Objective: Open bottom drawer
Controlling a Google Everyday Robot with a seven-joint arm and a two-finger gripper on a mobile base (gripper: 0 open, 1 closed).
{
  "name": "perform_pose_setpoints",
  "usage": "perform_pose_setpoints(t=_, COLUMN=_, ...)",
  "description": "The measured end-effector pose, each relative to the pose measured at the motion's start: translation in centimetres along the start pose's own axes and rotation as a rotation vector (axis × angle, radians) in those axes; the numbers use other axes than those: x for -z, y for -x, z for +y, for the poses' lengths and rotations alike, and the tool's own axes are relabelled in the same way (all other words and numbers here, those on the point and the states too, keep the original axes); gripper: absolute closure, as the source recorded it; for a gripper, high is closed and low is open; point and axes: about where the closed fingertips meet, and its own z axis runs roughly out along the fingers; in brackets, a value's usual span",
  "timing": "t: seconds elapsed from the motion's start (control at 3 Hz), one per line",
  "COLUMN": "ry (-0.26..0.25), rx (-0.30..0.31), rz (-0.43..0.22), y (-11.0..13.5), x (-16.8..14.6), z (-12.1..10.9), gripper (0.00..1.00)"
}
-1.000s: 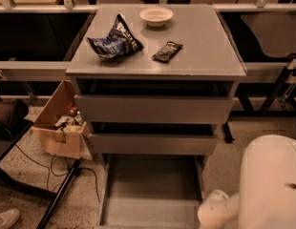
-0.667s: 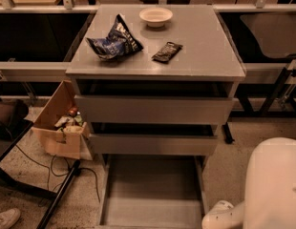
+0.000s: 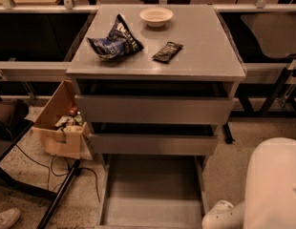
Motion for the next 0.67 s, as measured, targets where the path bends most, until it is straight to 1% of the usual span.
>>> perform_pose_setpoints(t=0.33, ry=0.000, rx=0.001, rz=-0.003, y=-0.1, x=0.1, z=0.0, gripper=0.01)
perform_pose_setpoints(t=0.67, ry=0.001, rx=0.018, rz=-0.046, y=-0.8, x=2.3, z=-0.5, gripper=0.00)
